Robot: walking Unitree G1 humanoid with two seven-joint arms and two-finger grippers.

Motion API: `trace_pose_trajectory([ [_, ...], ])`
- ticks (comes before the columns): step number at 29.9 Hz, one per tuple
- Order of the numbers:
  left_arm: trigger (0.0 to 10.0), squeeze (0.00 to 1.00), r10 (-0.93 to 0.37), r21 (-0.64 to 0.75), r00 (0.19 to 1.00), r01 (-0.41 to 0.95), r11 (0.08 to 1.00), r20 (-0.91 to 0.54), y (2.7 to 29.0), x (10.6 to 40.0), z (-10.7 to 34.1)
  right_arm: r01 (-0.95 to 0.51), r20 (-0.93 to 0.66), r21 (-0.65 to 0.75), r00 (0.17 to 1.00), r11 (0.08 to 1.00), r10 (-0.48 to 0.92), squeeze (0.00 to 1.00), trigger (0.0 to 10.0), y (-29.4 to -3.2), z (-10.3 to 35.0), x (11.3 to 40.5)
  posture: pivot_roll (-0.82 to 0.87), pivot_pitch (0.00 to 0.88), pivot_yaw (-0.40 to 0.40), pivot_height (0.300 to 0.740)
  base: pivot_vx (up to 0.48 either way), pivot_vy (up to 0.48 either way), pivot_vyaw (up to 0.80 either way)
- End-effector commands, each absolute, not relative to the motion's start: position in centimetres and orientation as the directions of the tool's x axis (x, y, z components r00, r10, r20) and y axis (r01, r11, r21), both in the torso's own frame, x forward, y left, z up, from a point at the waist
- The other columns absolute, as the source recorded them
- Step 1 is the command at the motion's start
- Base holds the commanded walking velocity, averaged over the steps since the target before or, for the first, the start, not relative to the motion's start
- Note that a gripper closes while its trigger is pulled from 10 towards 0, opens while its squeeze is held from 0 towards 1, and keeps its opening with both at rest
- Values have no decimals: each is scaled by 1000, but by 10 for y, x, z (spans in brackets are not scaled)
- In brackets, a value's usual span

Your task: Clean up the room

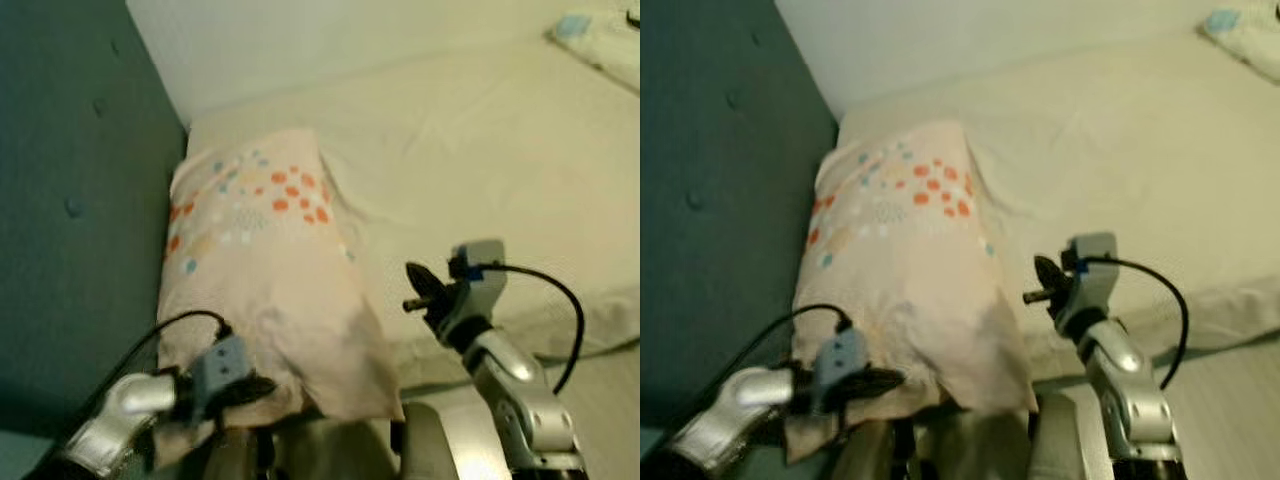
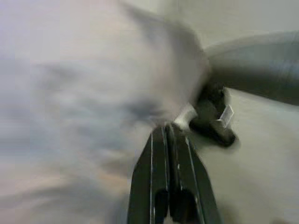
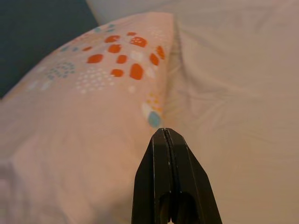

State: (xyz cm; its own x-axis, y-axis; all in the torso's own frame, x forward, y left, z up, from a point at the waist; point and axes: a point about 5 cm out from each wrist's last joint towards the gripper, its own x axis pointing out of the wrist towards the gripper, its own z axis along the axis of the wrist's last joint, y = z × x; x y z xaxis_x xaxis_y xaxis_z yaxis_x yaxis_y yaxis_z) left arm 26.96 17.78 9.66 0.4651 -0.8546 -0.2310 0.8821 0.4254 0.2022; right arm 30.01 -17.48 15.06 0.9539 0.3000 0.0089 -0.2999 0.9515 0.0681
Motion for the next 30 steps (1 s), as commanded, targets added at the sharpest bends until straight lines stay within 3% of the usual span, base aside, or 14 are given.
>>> trace_pose_trajectory([
  [1,0,0,-838,169,510,859,483,-195,185,272,102,-319,20,93,948,943,318,0,10000,-168,148,300,-132,182,111,600,0,0,0],
  [2,8824,0,-682,247,716,695,676,-148,205,296,109,-294,5,77,956,953,294,0,10000,-165,143,303,-111,124,103,600,0,0,0],
  [3,9255,0,-497,305,864,497,812,-83,223,313,115,-263,-33,29,964,964,263,0,10000,-161,135,306,-106,113,97,600,0,0,0],
  [4,10000,0,-356,322,934,348,881,-37,234,323,118,-243,-63,-38,969,969,240,0,10000,-158,127,308,-102,102,93,600,0,0,0],
  [6,10000,0,-173,256,985,168,952,-1,242,332,118,-222,-88,-100,973,970,213,0,10000,-155,116,308,-93,83,86,600,0,0,0],
  [8,10000,0,-137,207,991,135,969,-5,241,333,117,-214,-88,-104,975,971,205,0,10000,-154,114,308,-93,83,86,600,0,0,0],
  [10,10000,0,-91,35,996,91,995,-15,218,330,111,-127,-93,-87,989,988,119,0,10000,-155,107,310,-82,59,77,600,0,0,0],
  [16,10000,0,-113,119,990,122,985,-83,180,313,86,-85,-96,-160,993,983,70,0,10000,-151,93,308,-76,52,68,600,0,0,0],
  [19,10000,0,-127,-48,991,125,991,-40,162,306,79,-52,-107,-143,994,988,37,0,10000,-152,82,301,-74,44,73,600,0,0,0],
  [21,10000,0,-129,-80,991,127,989,-22,158,305,79,-39,-109,-132,994,990,25,0,10000,-152,80,300,-74,44,73,600,0,0,0],
  [27,10000,0,-159,-118,987,160,980,19,145,295,87,-59,-79,-82,996,995,53,0,10000,-147,81,297,-76,36,84,619,0,0,0],
  [30,10000,0,-193,-58,981,194,979,17,138,290,87,-100,-85,-66,992,993,94,0,10000,-140,79,295,-76,36,84,634,0,0,0],
])
